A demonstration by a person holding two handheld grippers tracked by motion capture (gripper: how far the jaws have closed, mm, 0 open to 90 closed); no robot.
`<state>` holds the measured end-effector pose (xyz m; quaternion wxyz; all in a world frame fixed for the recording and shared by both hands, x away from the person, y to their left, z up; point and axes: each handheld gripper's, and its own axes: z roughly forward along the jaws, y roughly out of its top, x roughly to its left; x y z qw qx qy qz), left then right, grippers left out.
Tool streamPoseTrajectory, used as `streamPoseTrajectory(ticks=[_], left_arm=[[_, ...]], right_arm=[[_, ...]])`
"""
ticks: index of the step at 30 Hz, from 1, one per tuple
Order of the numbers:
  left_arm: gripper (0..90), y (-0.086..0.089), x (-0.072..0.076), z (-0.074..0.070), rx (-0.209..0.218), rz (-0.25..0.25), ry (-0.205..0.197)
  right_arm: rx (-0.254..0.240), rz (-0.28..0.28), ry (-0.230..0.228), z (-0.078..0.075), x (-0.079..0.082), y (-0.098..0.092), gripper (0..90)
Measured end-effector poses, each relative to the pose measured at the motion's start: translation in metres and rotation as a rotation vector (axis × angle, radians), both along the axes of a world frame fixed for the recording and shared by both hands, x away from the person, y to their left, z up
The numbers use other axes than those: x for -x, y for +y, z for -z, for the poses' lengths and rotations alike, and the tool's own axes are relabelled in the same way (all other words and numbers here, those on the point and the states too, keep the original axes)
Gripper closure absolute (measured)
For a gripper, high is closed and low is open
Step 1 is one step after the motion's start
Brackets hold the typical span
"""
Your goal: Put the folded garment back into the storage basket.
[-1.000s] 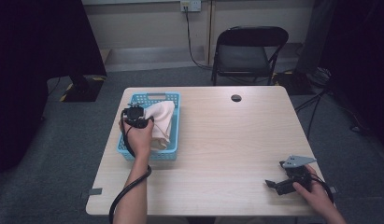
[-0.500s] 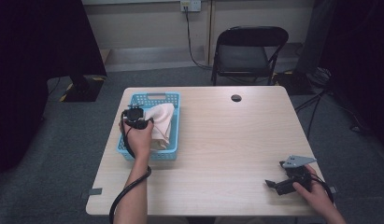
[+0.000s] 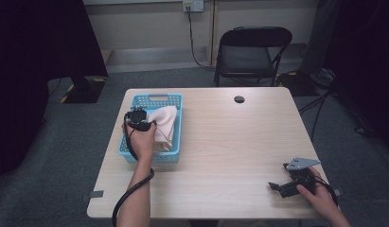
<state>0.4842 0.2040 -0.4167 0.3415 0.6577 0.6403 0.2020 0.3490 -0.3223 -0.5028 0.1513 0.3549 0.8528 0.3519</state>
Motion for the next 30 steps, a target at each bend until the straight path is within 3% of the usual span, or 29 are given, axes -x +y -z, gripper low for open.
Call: streamPoseTrajectory(ticks=[8, 9, 12, 16, 20, 22, 30], left_arm=[[77.7, 0.003, -0.003, 0.007, -0.014, 0.013, 0.029], [71.7, 0.004, -0.004, 0.008, 0.001, 0.018, 0.024], [38.8, 0.007, -0.006, 0.004, 0.018, 0.027, 0.007], [20.4, 0.007, -0.006, 0.0, -0.032, 0.098, -0.048], [11.5, 0.007, -0.005, -0.003, 0.002, 0.123, -0.051], [6.5, 0.007, -0.004, -0.004, -0.004, 0.164, -0.052], [5.2, 0.003, 0.0, -0.008, -0.002, 0.197, -0.048]], right_arm=[[0.0, 0.0, 0.0, 0.0, 0.0, 0.0, 0.0], [0.0, 0.0, 0.0, 0.0, 0.0, 0.0, 0.0], [0.0, 0.0, 0.0, 0.0, 0.0, 0.0, 0.0], [0.0, 0.0, 0.0, 0.0, 0.0, 0.0, 0.0], [0.0, 0.0, 0.0, 0.0, 0.0, 0.0, 0.0], [0.0, 0.0, 0.0, 0.0, 0.0, 0.0, 0.0], [0.0, 0.0, 0.0, 0.0, 0.0, 0.0, 0.0]])
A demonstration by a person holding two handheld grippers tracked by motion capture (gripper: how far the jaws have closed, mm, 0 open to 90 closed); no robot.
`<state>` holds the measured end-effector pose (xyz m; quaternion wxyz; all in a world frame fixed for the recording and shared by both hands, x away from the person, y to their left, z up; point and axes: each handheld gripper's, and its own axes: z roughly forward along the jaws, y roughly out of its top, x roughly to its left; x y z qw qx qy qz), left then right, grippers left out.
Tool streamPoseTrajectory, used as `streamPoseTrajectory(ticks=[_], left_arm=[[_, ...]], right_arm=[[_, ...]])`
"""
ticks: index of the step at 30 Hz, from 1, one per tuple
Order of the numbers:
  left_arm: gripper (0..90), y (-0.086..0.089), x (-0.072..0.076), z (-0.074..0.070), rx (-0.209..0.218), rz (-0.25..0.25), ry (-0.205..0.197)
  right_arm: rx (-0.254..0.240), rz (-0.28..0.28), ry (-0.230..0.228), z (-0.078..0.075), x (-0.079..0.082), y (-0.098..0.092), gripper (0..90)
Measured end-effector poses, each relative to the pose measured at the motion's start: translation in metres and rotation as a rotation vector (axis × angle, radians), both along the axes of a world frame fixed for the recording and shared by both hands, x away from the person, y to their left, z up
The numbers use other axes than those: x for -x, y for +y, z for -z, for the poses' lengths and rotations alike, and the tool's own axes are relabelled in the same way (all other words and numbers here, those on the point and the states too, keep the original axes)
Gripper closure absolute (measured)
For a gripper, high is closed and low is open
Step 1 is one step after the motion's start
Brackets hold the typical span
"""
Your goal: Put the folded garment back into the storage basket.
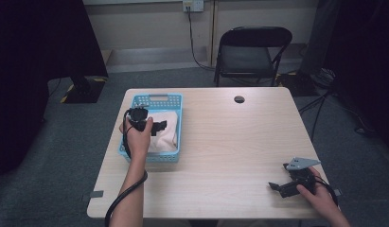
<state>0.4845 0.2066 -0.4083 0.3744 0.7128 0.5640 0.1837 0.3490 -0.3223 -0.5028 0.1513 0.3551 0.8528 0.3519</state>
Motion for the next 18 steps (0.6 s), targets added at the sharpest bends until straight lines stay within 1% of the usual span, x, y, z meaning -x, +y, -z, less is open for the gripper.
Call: streamPoseTrajectory(ticks=[2, 4, 9, 14, 18], left_arm=[[5.2, -0.0007, 0.001, -0.0008, -0.003, 0.008, -0.005], [5.2, -0.0019, 0.0018, -0.0011, -0.003, 0.026, 0.0], [5.2, -0.0037, 0.0035, -0.0022, -0.002, 0.05, 0.005], [5.2, -0.0034, 0.006, -0.0044, 0.008, 0.051, -0.006], [5.2, -0.0032, 0.0077, -0.0051, 0.001, 0.062, 0.002]], right_arm=[[0.0, 0.0, 0.0, 0.0, 0.0, 0.0, 0.0], [0.0, 0.0, 0.0, 0.0, 0.0, 0.0, 0.0], [0.0, 0.0, 0.0, 0.0, 0.0, 0.0, 0.0], [0.0, 0.0, 0.0, 0.0, 0.0, 0.0, 0.0], [0.0, 0.0, 0.0, 0.0, 0.0, 0.0, 0.0]])
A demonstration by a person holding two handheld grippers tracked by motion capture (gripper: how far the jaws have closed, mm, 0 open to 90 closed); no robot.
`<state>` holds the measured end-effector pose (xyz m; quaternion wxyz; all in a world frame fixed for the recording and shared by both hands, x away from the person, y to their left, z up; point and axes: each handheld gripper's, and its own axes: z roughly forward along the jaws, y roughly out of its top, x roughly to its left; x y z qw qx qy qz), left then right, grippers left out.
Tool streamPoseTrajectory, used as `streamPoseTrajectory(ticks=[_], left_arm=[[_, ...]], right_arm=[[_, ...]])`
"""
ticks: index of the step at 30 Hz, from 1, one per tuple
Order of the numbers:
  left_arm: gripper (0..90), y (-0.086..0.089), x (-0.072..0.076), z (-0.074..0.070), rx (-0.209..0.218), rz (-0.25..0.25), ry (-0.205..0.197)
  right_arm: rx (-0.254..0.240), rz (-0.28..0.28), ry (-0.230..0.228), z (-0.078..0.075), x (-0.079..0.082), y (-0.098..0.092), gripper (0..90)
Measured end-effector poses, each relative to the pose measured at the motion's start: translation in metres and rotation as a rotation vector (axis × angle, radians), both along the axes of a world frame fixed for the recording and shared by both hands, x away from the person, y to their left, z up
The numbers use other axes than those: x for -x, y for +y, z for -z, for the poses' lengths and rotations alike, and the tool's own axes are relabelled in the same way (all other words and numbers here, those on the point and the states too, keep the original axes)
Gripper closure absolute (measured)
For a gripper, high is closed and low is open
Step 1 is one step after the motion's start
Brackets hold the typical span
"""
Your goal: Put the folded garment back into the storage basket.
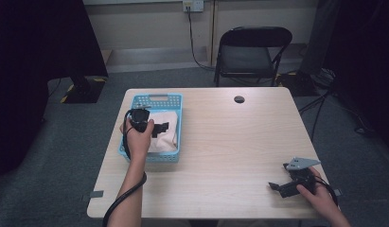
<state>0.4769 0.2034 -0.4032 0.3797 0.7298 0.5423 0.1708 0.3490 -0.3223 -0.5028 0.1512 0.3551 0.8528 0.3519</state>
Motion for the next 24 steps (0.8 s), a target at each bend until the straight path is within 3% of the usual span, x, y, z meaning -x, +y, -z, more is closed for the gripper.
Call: streamPoseTrajectory(ticks=[24], left_arm=[[5.2, 0.0, 0.012, -0.001, 0.017, 0.06, -0.003]], right_arm=[[0.0, 0.0, 0.0, 0.0, 0.0, 0.0, 0.0]])
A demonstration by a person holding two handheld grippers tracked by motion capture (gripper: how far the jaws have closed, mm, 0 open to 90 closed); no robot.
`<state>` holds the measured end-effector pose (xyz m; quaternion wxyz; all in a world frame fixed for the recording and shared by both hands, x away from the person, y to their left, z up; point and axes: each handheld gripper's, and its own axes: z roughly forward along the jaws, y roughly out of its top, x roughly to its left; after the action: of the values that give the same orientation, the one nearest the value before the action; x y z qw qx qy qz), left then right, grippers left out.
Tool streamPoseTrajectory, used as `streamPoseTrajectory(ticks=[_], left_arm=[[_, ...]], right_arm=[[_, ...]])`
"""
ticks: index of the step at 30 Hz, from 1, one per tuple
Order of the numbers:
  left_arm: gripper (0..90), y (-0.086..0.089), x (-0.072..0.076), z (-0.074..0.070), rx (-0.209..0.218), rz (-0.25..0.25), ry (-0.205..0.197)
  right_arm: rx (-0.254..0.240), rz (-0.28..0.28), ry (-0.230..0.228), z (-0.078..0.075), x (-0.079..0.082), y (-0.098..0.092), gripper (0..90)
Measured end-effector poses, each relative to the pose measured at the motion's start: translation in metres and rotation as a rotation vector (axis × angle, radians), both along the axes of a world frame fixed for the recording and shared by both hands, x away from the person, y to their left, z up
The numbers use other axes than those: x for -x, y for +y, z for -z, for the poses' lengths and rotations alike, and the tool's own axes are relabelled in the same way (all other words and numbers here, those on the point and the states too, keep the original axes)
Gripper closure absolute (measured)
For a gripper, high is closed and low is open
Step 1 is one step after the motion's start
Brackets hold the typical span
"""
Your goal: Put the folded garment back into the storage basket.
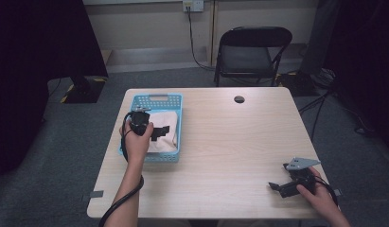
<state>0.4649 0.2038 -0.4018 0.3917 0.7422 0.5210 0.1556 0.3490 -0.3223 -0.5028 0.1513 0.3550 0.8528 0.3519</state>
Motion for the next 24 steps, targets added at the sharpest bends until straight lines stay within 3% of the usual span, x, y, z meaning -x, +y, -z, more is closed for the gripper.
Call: streamPoseTrajectory(ticks=[24], left_arm=[[5.2, 0.002, 0.02, 0.001, 0.003, 0.068, -0.025]], right_arm=[[0.0, 0.0, 0.0, 0.0, 0.0, 0.0, 0.0]])
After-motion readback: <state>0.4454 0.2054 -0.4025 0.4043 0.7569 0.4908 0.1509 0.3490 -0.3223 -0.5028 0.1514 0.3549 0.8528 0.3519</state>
